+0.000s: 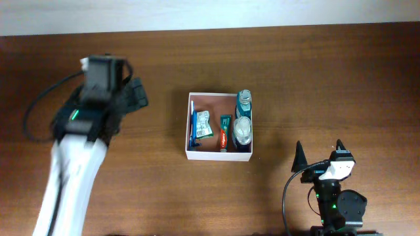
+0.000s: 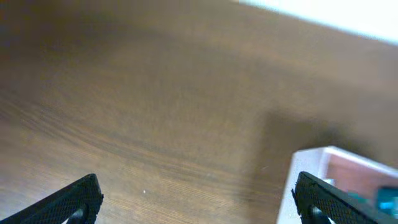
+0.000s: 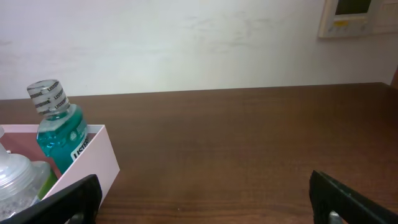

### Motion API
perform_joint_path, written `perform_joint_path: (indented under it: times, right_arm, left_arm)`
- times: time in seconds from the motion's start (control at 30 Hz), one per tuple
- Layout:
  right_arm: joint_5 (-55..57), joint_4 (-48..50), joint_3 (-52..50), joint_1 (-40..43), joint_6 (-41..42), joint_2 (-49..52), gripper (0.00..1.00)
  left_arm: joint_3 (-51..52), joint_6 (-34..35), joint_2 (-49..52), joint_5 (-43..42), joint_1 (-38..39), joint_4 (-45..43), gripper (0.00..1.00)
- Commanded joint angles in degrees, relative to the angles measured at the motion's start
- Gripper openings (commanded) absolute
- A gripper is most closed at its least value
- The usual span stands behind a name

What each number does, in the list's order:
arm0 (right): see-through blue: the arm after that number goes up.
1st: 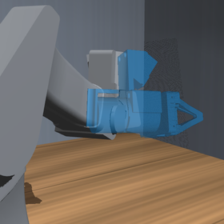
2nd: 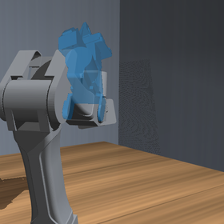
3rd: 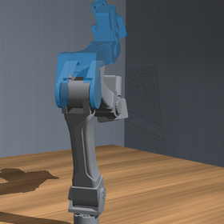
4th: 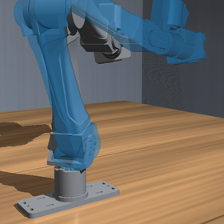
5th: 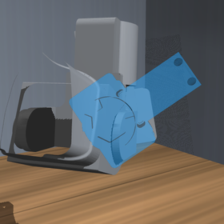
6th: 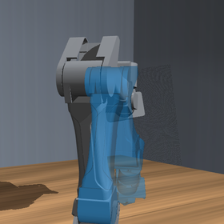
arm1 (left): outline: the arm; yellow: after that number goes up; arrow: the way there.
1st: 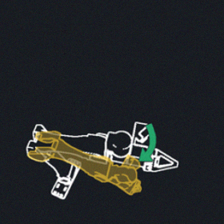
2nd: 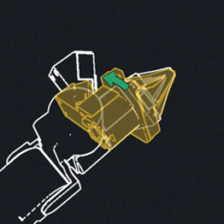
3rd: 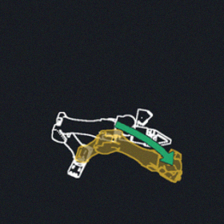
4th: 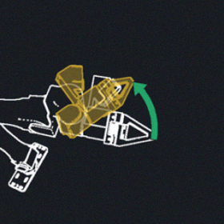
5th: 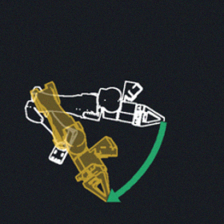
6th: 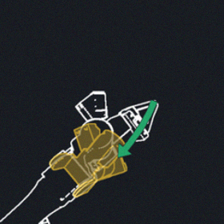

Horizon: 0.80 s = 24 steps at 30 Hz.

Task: Pack container

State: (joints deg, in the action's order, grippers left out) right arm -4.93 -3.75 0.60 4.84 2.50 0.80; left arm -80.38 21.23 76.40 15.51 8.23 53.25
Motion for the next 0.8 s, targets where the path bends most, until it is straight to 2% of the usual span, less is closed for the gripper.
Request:
perform_joint_path:
  times: [0.0, 0.2, 0.3, 0.43, 0.57, 0.77]
  right_arm:
    - [0.9, -0.4, -0.3, 0.5, -0.6, -0.6, 0.98]
    - [0.9, -0.4, -0.3, 0.5, -0.6, -0.6, 0.98]
    - [0.9, -0.4, -0.3, 0.5, -0.6, -0.6, 0.98]
    - [0.9, -0.4, -0.3, 0.5, -0.6, -0.6, 0.98]
    - [0.9, -0.4, -0.3, 0.5, -0.6, -0.6, 0.98]
    - [0.9, -0.4, -0.3, 0.5, -0.6, -0.6, 0.98]
  left_arm:
    - [5.9, -0.3, -12.2, 0.9, 0.0, 0.0, 0.99]
    - [22.4, -0.3, -32.2, 0.8, 0.0, -3.1, 0.99]
    - [35.1, -0.3, -44.9, 0.9, 0.0, -10.1, 1.0]
    - [45.9, -0.3, -56.0, 0.6, 0.0, -17.9, 0.99]
    - [52.8, -0.3, -62.6, 0.6, 0.0, -23.6, 0.99]
    - [60.5, -0.3, -67.1, 0.0, 0.0, -34.4, 0.99]
